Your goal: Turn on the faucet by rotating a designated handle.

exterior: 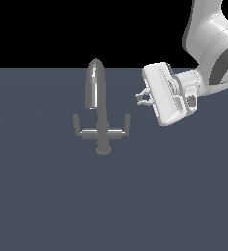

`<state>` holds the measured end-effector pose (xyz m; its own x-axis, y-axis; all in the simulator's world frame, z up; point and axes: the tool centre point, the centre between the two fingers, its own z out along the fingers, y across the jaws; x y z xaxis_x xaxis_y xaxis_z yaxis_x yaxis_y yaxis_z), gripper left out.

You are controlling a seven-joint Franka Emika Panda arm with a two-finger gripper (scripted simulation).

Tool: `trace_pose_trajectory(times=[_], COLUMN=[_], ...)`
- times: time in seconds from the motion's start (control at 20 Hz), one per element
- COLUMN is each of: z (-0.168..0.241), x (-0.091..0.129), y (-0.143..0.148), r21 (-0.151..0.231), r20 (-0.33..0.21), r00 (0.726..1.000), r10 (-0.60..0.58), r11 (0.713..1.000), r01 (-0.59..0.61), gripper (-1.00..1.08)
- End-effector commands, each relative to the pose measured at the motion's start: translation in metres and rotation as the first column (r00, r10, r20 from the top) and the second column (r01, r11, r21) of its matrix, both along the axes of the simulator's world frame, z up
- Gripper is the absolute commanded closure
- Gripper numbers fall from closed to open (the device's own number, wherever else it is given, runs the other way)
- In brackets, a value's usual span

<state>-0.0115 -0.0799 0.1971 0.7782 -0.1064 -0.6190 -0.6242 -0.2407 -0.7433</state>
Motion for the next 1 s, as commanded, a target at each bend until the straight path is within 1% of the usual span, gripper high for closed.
trace_pose_trajectory(times=[0.0,0.15,0.25,0.45,0.7,0.95], z=[-0.016,-0.032,-0.041,-0.055,-0.065,-0.066], x=[0.007,0.013,0.017,0.023,0.027,0.028], y=[0.006,0.013,0.018,0.026,0.032,0.033], r21=[0.06,0.119,0.152,0.203,0.237,0.242], r20=[-0.024,-0.05,-0.066,-0.091,-0.109,-0.112], r00=[1.0,0.998,0.997,0.994,0.992,0.991], r10=[-0.019,-0.037,-0.046,-0.059,-0.066,-0.068], r11=[0.998,0.992,0.987,0.976,0.967,0.966], r01=[0.021,0.043,0.055,0.076,0.091,0.093], gripper=[1.08,1.08,1.08,1.08,1.08,1.08])
